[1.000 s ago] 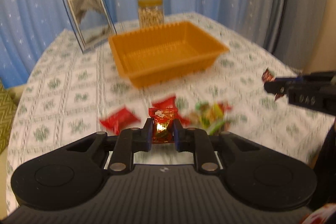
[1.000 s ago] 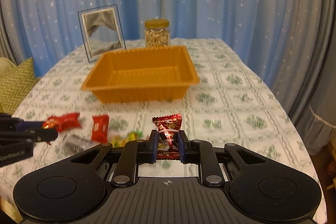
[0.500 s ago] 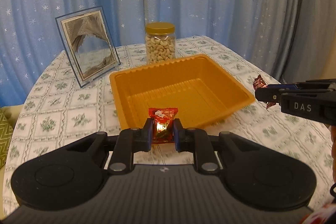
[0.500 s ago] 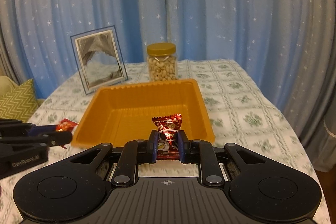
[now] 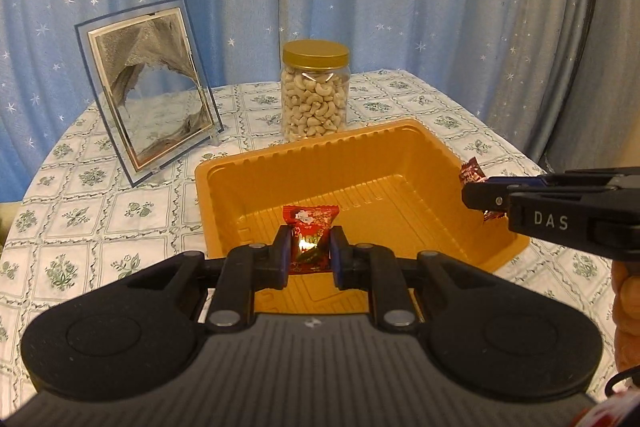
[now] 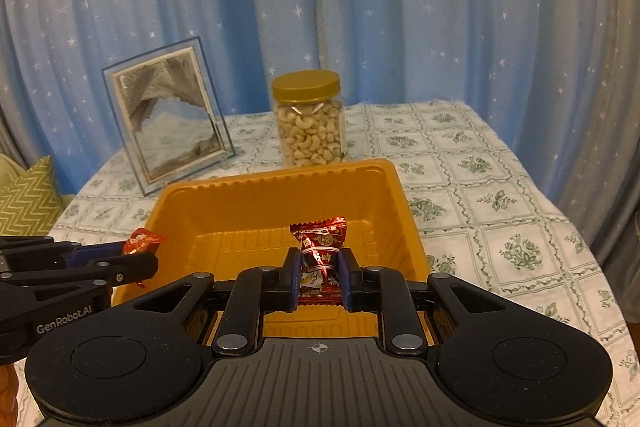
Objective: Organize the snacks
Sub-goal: 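Carry the red candy with the left tool into the orange tray while the right tool carries its candy there, then open both tools to drop the candies and lift away from the tray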
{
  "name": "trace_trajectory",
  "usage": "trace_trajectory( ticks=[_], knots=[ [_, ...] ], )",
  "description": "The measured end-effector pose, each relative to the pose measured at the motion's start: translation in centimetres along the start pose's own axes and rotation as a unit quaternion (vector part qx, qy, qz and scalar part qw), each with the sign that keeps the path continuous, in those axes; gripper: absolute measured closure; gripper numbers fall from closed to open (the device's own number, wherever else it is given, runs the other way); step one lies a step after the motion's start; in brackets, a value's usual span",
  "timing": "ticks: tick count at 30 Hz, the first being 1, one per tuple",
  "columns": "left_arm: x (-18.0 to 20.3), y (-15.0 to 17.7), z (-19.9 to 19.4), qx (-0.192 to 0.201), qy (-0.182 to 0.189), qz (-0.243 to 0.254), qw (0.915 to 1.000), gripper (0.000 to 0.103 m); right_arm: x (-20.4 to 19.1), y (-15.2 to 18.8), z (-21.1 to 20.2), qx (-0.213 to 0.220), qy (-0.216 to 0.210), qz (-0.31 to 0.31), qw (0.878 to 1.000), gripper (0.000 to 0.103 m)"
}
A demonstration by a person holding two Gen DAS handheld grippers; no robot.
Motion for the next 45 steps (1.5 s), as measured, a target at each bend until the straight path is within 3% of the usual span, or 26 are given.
trace_trajectory(
  ticks=[10,14,25,30,31,32,34,45],
  knots=[
    [-0.2,0.0,2.3,-0.009,0.000,0.004,0.9999,0.085,0.0,0.3,2.5,-0.018,-0.004,0.012,1.000,0.083],
    [-0.4,0.0,3.1,-0.008,0.002,0.001,1.0000,0.077,0.0,0.2,3.1,-0.017,-0.006,0.016,1.000,0.083],
    [-1.4,0.5,3.1,-0.014,-0.015,0.003,0.9998,0.070,0.5,0.1,3.4,-0.018,-0.018,0.054,0.998,0.083],
    [-1.6,0.7,3.0,-0.016,-0.019,0.005,0.9997,0.067,0.0,0.0,3.5,-0.015,-0.044,0.075,0.996,0.082],
    [-1.6,0.7,2.9,-0.017,-0.018,0.005,0.9997,0.064,0.0,0.0,3.5,-0.015,-0.043,0.074,0.996,0.078],
    [-1.6,0.7,2.9,-0.017,-0.018,0.004,0.9997,0.060,0.0,0.0,3.5,-0.015,-0.039,0.073,0.996,0.059],
    [-1.6,0.8,2.9,-0.016,-0.018,0.006,0.9997,0.059,0.3,-0.1,3.3,-0.008,-0.034,0.077,0.996,0.039],
    [-2.2,0.9,1.9,-0.013,-0.023,0.005,0.9996,0.057,1.4,-0.5,2.4,0.005,-0.022,0.083,0.996,0.039]
  ],
)
Point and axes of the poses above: each gripper's, at about its wrist camera, not at the fingertips, and z roughly the way its jaws point, x to its right, y to its underside, the point moved 10 cm from there along z, roughly the way its jaws point, and after that the axes turned 7 degrees about x, right-handed, at the moved point
